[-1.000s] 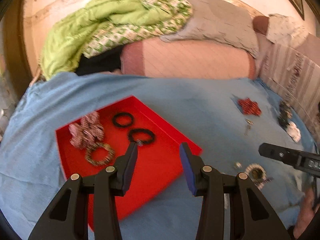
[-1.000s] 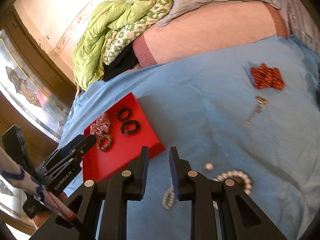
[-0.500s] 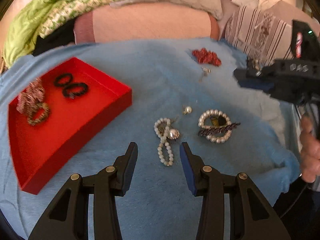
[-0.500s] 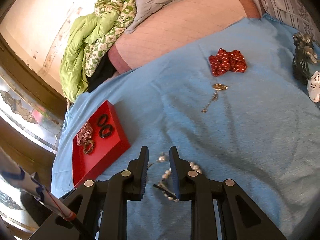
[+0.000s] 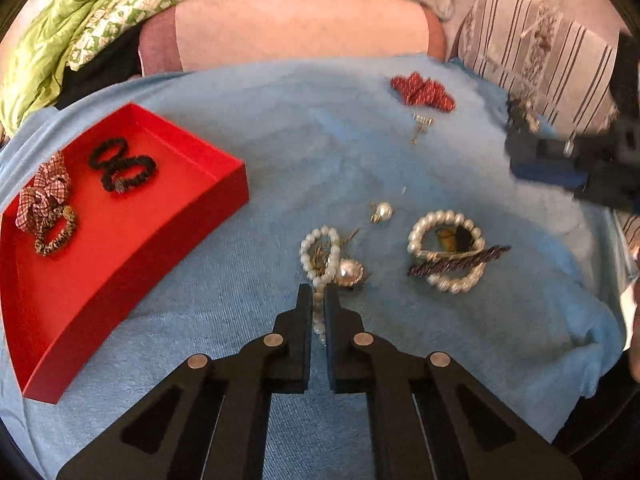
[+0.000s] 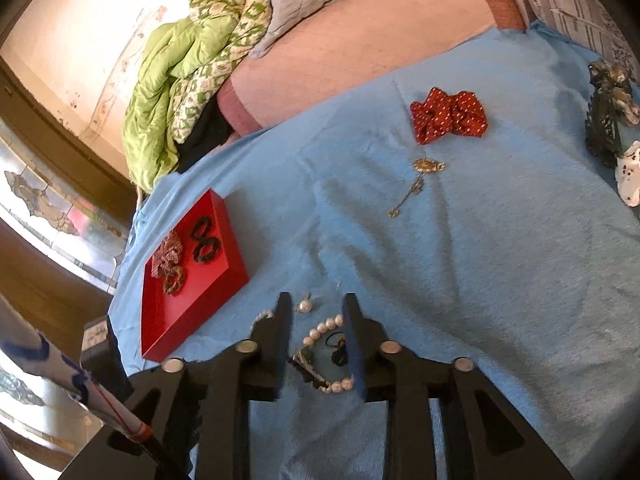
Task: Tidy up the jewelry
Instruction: 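Close the left gripper on a pearl strand while the right gripper approaches the pearl bracelet, then grasp the brown beaded leaf-shaped piece with the right gripper while the left gripper holds the pearl strand, then carry both pieces over the red tray and open both grippers to drop them, then move both tools back from the tray toward the remaining pearl jewelry, then grasp the gold-chained pearl pendant with the left gripper while the right gripper grasps a pearl earring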
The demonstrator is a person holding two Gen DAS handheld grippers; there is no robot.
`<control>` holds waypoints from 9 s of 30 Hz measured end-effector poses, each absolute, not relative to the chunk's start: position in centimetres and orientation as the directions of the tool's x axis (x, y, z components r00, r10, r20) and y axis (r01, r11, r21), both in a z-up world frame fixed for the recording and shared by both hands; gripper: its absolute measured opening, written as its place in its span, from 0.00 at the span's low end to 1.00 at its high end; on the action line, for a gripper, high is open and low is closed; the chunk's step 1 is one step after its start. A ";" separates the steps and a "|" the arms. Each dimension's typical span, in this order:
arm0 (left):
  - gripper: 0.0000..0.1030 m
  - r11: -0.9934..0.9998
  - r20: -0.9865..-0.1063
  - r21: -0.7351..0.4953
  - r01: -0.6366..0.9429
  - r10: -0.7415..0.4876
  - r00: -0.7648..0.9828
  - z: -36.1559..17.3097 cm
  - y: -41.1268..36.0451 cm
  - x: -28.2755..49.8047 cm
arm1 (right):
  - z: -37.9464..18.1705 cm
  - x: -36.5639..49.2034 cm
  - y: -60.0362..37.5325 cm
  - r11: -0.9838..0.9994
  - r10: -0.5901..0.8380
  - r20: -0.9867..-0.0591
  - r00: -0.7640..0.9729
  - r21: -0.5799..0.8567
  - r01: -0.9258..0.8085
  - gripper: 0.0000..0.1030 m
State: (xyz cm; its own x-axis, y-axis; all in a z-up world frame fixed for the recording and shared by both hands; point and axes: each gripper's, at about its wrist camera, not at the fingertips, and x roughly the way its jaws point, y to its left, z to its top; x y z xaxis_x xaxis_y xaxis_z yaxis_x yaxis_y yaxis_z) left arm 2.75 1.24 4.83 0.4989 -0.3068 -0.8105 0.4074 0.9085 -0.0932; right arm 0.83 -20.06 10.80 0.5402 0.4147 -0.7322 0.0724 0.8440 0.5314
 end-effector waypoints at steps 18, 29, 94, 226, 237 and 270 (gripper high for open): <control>0.05 0.906 -0.667 -0.149 0.395 -0.387 0.637 9.3 3.7 2.0 | 6.7 0.7 -16.9 0.826 0.513 -0.770 0.378 0.563 0.027 0.21; 0.05 0.912 -0.659 -0.162 0.376 -0.383 0.647 9.8 4.8 2.5 | 8.0 0.8 -16.3 0.769 0.612 -0.695 0.379 0.634 -0.080 0.20; 0.05 0.974 -0.565 -0.106 0.199 -0.224 0.794 12.7 12.5 5.3 | 11.8 4.4 -7.7 0.869 0.487 -0.676 0.554 0.442 -0.223 0.17; 0.71 0.997 -0.711 -0.052 -0.056 0.002 0.703 9.4 17.5 10.8 | 9.0 11.4 -2.0 0.916 0.392 -0.768 0.507 0.379 -0.133 0.35; 0.72 0.995 -0.672 -0.070 -0.075 0.008 0.741 10.8 15.8 8.1 | 11.2 8.9 -5.1 0.915 0.381 -0.742 0.552 0.387 -0.111 0.39; 0.23 0.898 -0.818 -0.100 0.428 -0.320 0.479 3.8 -0.6 4.2 | 9.8 2.7 -19.9 0.897 0.335 -0.778 0.532 0.437 0.073 0.40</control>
